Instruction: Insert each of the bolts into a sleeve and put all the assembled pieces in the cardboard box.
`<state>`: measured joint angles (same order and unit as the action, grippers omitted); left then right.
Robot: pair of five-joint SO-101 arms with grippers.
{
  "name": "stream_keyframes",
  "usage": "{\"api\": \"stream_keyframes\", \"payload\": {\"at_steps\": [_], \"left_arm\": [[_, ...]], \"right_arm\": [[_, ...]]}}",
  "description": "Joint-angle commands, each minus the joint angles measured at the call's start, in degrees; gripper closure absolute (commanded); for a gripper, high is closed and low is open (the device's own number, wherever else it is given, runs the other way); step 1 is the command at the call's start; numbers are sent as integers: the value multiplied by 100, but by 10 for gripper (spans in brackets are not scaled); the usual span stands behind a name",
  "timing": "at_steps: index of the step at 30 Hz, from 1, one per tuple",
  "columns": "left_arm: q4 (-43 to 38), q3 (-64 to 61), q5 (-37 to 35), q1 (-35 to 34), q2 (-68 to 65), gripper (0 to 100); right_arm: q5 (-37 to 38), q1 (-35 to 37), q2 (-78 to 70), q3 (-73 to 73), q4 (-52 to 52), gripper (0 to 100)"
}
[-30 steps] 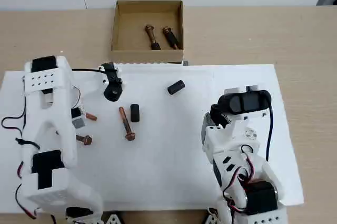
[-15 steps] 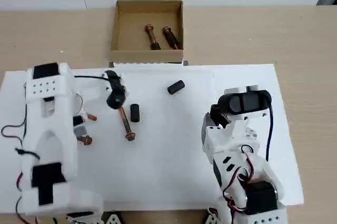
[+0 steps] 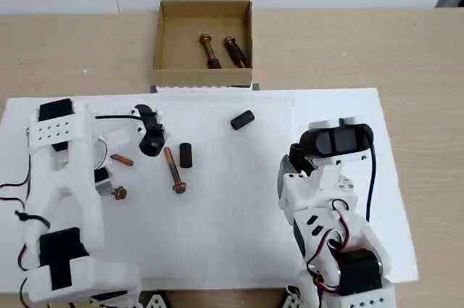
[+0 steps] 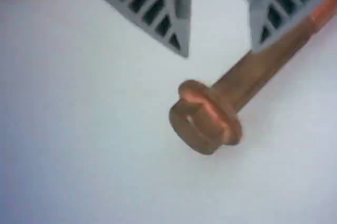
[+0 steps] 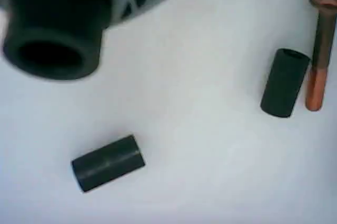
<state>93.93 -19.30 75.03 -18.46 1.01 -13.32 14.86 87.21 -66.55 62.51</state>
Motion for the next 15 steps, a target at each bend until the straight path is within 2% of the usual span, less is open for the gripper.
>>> {"api": "stream_keyframes", "payload": {"at_steps": [1, 12, 15], "left_arm": [[-44, 13, 633, -18, 0, 924], [-79, 22, 589, -35, 9, 929], [-97, 22, 343, 0, 9, 925]], "right_arm": [[62, 4, -22, 35, -127, 995], [62, 4, -22, 35, -136, 995], [62, 4, -22, 35, -127, 995]]}}
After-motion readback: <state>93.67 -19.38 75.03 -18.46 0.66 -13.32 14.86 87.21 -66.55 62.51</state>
